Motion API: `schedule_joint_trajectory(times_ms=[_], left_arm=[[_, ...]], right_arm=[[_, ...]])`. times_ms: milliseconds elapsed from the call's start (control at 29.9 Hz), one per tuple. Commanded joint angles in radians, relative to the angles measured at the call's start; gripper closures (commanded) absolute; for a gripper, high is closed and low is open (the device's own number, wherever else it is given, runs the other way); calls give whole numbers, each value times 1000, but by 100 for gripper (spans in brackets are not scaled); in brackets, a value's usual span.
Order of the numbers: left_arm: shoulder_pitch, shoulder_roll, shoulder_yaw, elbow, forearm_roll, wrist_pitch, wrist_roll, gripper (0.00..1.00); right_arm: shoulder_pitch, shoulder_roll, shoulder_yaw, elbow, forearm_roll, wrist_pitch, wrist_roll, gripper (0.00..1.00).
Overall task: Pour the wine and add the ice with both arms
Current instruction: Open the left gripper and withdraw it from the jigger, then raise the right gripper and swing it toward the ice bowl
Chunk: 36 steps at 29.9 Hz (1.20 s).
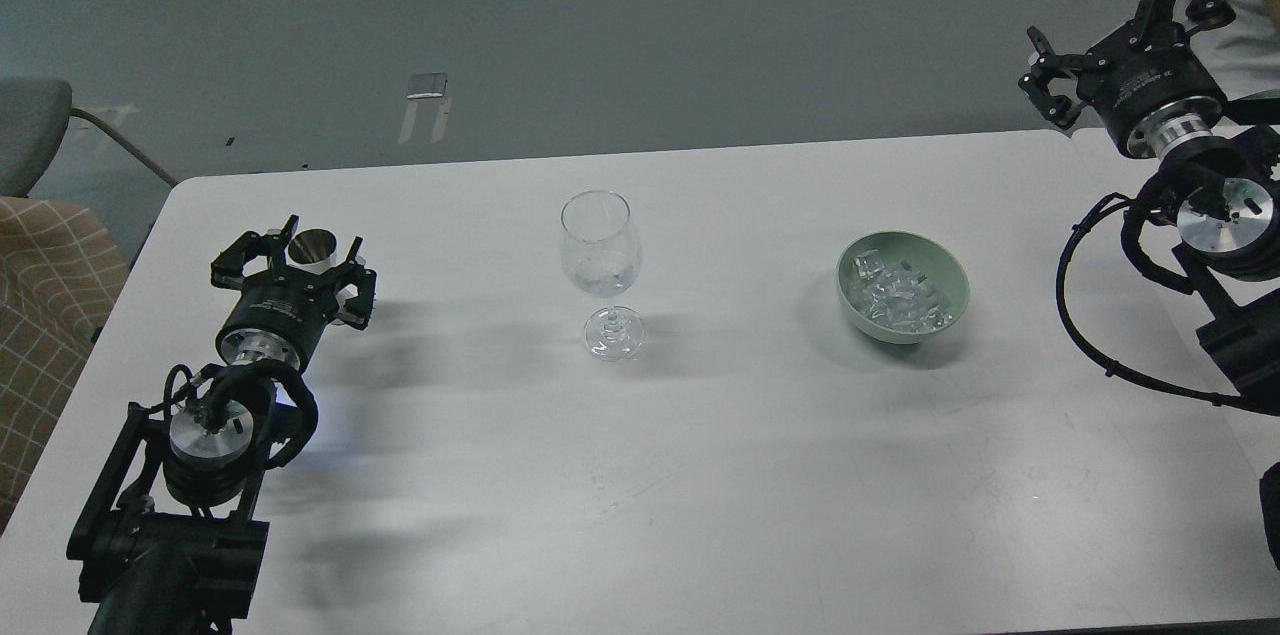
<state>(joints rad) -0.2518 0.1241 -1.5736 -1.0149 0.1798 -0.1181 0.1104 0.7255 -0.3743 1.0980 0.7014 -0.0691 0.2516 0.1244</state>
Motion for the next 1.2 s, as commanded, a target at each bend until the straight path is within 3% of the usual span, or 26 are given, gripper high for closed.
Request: schedule_joint_trajectory(times_ms=[0,301,602,836,1170], left_arm=[[-1,0,0,-1,0,0,-3,7],[-17,5,0,-30,1,0,-2,3],[-27,28,0,-181,1,5,18,2],[-156,142,3,-156,0,-5,18,2],[-192,219,69,-96,0,-166,17,2]], right_arm=[[0,-3,-1,1,0,0,0,0],[-1,-6,2,1,0,0,0,0],[5,-8,6,4,0,0,0,0],[17,-77,8,27,2,12,0,0],[17,-160,14,70,3,15,0,0]])
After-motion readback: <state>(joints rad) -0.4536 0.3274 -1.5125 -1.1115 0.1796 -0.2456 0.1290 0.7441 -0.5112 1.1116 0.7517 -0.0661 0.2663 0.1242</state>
